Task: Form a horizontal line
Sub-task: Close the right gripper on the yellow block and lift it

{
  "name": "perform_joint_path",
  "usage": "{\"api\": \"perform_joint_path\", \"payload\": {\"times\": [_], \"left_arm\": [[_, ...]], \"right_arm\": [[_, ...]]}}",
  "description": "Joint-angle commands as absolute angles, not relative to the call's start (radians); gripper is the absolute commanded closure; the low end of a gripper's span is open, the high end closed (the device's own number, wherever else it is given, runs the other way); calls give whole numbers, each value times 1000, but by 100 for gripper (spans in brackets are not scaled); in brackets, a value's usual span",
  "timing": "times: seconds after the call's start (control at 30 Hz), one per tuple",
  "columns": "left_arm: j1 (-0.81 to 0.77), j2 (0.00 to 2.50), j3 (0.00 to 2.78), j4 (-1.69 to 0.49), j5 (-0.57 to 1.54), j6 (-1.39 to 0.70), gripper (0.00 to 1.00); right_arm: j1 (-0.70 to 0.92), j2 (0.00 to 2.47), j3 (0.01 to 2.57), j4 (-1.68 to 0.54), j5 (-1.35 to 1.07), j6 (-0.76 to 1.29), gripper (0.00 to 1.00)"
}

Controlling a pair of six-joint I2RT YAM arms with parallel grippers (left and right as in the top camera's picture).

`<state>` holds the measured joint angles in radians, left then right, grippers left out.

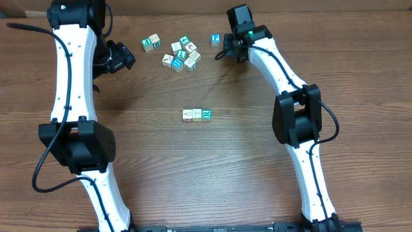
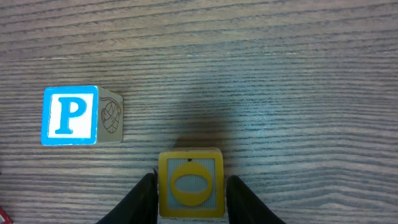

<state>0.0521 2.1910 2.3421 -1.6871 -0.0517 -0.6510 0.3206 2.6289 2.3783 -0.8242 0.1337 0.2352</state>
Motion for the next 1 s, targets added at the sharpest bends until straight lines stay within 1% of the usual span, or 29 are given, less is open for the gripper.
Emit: {"api": "perform_joint_path", "payload": {"times": [0.0, 0.07, 0.17, 0.3, 0.47, 0.5, 0.57, 0.67, 0.77, 0.93, 0.97], "left_arm": [[45, 2197, 2342, -1689, -51, -643, 0], [45, 2197, 2342, -1689, -51, -643, 1], [45, 2197, 2342, -1689, -51, -643, 0], [45, 2197, 2342, -1689, -51, -643, 1], [45, 2197, 2342, -1689, -51, -643, 0], [45, 2197, 2342, -1689, -51, -643, 0], [45, 2197, 2342, -1689, -51, -643, 1], [45, 2197, 2342, -1689, -51, -643, 0], [45, 2197, 2342, -1689, -51, -643, 0], [45, 2197, 2342, -1689, -51, -643, 0], [45, 2197, 2342, -1689, -51, -643, 0]], "right_arm": [[320, 2634, 2368, -827, 130, 235, 60], [320, 2634, 2368, -826, 130, 235, 55], [320, 2634, 2357, -815, 130, 234, 51], [320, 2634, 2325, -784, 131, 234, 51], [319, 2634, 2311, -759, 134, 234, 60], [319, 2634, 2313, -755, 134, 234, 61], [319, 2633, 2333, -749, 138, 234, 60], [319, 2633, 2353, -741, 138, 234, 56], [319, 2633, 2356, -737, 138, 233, 55], [319, 2633, 2357, -729, 138, 233, 64], [319, 2633, 2365, -728, 138, 230, 69]]}}
